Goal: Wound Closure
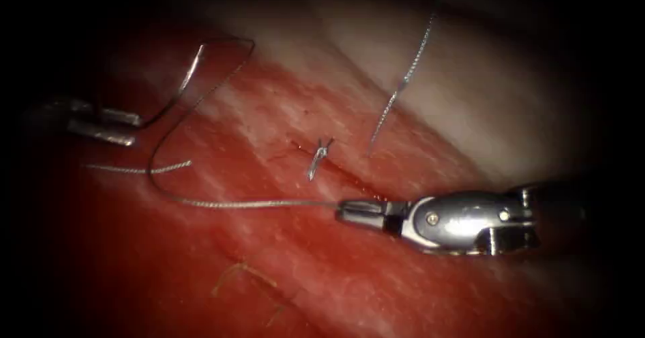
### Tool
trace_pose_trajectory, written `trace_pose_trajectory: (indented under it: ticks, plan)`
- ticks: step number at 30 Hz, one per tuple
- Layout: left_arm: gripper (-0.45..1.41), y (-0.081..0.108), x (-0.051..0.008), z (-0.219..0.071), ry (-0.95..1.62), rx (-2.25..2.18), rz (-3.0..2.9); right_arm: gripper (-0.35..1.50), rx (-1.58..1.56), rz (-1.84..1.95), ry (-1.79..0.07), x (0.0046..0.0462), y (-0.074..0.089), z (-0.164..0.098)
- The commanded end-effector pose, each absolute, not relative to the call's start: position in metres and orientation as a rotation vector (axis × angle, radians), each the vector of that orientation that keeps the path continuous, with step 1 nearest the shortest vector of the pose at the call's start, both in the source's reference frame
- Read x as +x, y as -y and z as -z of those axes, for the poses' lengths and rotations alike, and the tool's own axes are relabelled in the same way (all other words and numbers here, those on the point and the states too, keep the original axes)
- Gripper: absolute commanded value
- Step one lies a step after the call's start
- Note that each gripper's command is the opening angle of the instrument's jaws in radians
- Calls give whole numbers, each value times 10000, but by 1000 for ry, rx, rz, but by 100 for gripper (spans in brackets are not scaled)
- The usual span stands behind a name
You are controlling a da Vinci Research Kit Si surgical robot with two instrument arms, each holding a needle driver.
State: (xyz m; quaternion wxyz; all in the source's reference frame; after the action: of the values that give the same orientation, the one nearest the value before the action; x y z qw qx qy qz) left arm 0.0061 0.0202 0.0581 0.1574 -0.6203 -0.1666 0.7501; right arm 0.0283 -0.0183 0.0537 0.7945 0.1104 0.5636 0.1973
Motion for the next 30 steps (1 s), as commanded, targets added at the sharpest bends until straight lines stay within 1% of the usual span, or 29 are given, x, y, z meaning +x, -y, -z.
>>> trace_pose_trajectory:
  ticks: [1, 16, 25, 26, 28, 29, 30]
  plan:
    - [-45, -200, 57, -588, 478, -1775, -2145, -35, 247, -419, -1219, 291, 197, -529]
    - [-45, -202, 59, -595, 474, -1771, -2148, -35, 323, -341, -1292, 322, 254, -420]
    - [-45, -202, 59, -595, 473, -1770, -2148, -35, 332, -333, -1309, 333, 259, -403]
    - [-45, -202, 59, -595, 473, -1770, -2148, -3, 327, -339, -1315, 334, 256, -405]
    - [-45, -202, 59, -595, 473, -1770, -2148, 69, 314, -350, -1337, 333, 253, -408]
    - [-45, -202, 59, -595, 473, -1770, -2148, 96, 302, -361, -1352, 332, 251, -411]
    - [-45, -203, 59, -596, 473, -1770, -2148, 113, 285, -375, -1353, 331, 250, -412]
